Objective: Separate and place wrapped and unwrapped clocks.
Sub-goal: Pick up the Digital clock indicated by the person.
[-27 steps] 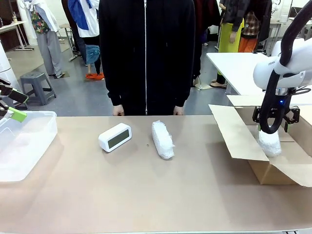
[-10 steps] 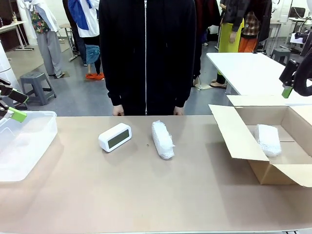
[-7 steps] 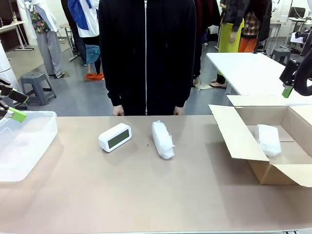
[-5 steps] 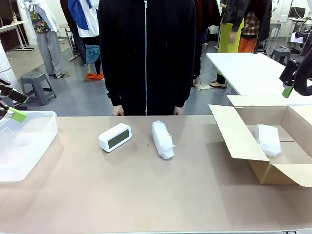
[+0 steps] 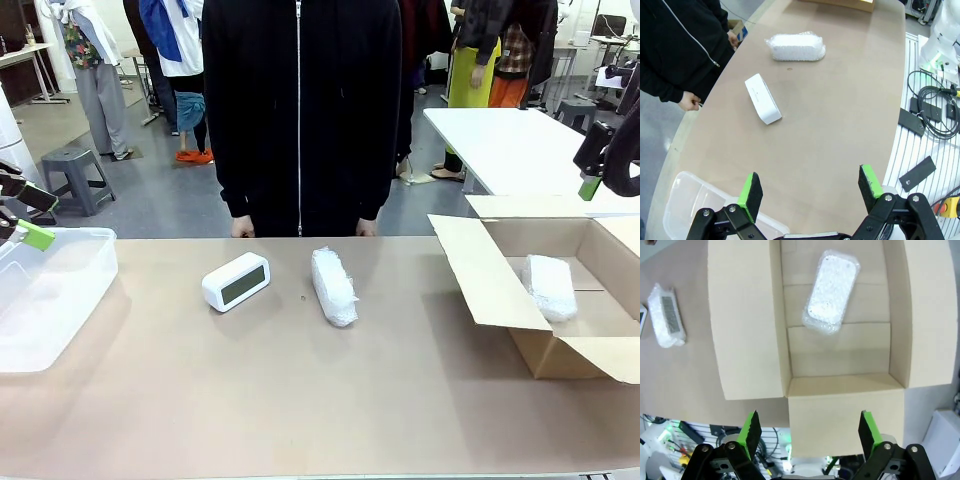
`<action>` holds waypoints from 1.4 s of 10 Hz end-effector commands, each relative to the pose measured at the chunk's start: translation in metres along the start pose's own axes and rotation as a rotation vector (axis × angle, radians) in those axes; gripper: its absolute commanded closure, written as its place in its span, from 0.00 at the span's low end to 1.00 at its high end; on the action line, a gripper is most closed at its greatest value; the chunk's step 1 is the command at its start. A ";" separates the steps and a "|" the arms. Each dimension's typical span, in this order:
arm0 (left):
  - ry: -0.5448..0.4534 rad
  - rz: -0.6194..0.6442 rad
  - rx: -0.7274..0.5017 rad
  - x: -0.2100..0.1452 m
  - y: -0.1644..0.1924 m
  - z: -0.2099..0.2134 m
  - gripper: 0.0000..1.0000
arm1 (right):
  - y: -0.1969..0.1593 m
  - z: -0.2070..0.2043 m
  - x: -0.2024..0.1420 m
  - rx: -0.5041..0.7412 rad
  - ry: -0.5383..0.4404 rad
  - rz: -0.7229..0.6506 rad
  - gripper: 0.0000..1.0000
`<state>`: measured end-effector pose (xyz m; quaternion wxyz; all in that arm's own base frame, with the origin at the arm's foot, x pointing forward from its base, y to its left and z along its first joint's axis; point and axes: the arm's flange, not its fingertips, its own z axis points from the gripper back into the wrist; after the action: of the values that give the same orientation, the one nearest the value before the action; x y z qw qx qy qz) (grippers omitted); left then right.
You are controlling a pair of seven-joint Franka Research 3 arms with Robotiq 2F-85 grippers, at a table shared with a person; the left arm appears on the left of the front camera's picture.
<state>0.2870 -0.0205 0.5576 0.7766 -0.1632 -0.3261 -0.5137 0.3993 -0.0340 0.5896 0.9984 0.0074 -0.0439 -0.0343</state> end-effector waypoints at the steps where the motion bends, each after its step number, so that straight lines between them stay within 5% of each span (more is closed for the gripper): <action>1: -0.013 -0.012 -0.016 -0.001 0.002 0.000 0.00 | 0.000 0.001 -0.001 0.000 -0.005 0.014 0.00; 4: -0.013 -0.012 -0.016 -0.001 0.002 0.000 0.00 | 0.000 0.000 0.000 0.000 0.000 0.000 0.00; 6: -0.013 -0.012 -0.016 -0.001 0.002 0.000 0.00 | 0.059 -0.019 0.001 0.030 -0.097 0.312 0.00; 8: -0.013 -0.012 -0.016 -0.001 0.002 0.000 0.00 | 0.109 -0.025 -0.033 0.227 -0.252 0.678 0.00; 10: -0.013 -0.012 -0.016 -0.001 0.002 0.000 0.00 | 0.129 -0.026 -0.060 0.391 -0.406 0.880 0.00; 14: -0.013 -0.012 -0.016 -0.001 0.002 0.000 0.00 | 0.150 -0.033 -0.088 0.599 -0.546 1.175 0.00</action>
<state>0.2870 -0.0205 0.5575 0.7768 -0.1631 -0.3260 -0.5136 0.3184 0.1303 0.5621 0.7850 0.2128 -0.2919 0.5032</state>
